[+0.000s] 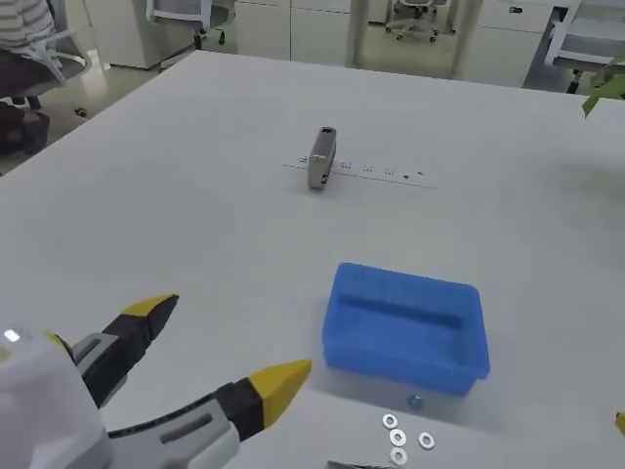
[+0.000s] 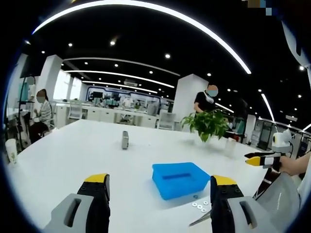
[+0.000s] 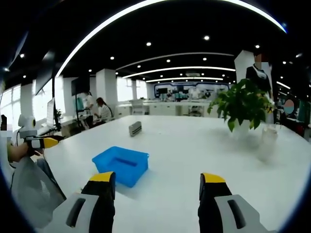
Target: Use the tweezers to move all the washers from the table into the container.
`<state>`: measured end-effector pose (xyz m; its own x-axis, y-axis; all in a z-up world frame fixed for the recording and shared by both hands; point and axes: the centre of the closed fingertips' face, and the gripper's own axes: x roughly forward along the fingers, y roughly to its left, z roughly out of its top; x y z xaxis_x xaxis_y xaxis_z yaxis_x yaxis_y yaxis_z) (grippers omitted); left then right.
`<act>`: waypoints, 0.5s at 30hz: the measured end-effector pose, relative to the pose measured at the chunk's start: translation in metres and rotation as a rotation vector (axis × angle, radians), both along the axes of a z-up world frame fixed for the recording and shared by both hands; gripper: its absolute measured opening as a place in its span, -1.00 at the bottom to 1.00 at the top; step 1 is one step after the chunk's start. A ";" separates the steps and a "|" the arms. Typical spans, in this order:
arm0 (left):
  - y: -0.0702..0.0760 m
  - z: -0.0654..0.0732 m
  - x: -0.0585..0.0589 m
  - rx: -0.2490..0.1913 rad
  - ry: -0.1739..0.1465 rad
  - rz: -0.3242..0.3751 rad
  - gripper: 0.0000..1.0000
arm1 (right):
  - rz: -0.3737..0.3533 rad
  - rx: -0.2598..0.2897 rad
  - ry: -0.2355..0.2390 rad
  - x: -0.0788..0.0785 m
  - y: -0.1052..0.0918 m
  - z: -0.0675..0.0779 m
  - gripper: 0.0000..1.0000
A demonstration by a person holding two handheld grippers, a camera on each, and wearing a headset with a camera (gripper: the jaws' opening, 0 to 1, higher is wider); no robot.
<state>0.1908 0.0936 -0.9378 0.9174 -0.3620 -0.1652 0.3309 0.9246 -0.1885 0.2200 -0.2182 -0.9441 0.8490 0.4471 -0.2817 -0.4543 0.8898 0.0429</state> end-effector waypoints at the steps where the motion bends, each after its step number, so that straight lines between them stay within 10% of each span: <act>1: 0.000 0.000 0.000 -0.001 -0.001 -0.001 0.73 | 0.000 0.000 0.000 0.000 0.000 0.000 0.36; 15: 0.003 0.001 0.001 -0.011 -0.003 0.013 0.72 | -0.007 0.036 -0.015 0.001 -0.004 0.004 0.37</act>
